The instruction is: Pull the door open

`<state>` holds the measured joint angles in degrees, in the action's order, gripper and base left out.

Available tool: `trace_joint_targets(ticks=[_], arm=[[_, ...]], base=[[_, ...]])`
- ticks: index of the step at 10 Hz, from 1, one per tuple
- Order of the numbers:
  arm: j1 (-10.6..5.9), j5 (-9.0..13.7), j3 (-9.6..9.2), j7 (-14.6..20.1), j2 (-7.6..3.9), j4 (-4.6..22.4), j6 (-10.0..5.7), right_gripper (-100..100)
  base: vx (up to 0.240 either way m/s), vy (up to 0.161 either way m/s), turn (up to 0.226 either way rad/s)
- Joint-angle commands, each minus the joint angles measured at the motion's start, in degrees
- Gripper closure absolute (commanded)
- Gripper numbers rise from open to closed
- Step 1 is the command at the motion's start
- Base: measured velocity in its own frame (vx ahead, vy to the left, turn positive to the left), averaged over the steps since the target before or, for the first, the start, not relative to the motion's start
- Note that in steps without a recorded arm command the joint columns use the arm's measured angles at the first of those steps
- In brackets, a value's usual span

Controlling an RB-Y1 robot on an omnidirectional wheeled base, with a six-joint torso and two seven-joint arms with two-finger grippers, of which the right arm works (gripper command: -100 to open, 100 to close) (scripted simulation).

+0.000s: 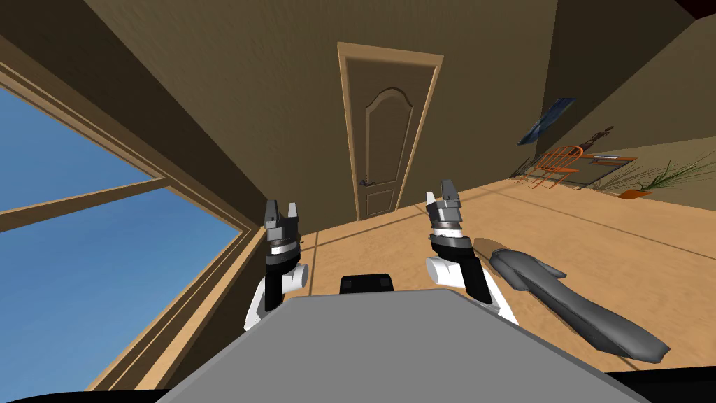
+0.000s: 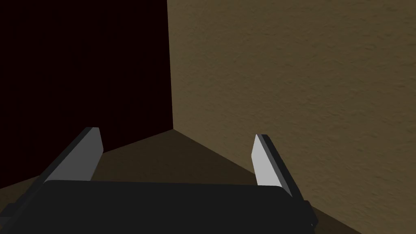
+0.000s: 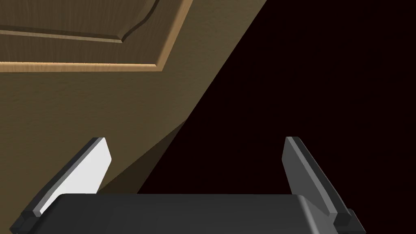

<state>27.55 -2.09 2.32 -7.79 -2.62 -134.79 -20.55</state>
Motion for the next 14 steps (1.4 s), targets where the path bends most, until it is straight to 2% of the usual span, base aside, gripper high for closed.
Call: trace_joint_targets(ticks=[1, 5, 6, 14], arm=[[-0.59, -0.2, 0.04, 0.5, -0.33, 1.6, -0.38, -100], [-2.29, -0.9, 0.16, 2.1, -1.20, 6.3, -1.46, -100], [-3.01, -1.2, 0.20, 2.7, -1.55, 8.3, -1.92, -100], [-6.79, -2.6, 0.46, 6.2, -3.27, 18.8, -4.32, -100]], base=[[0.034, -0.074, 0.018], [0.132, 0.034, 0.025], [0.131, 0.026, 0.028], [0.100, 0.009, 0.025]])
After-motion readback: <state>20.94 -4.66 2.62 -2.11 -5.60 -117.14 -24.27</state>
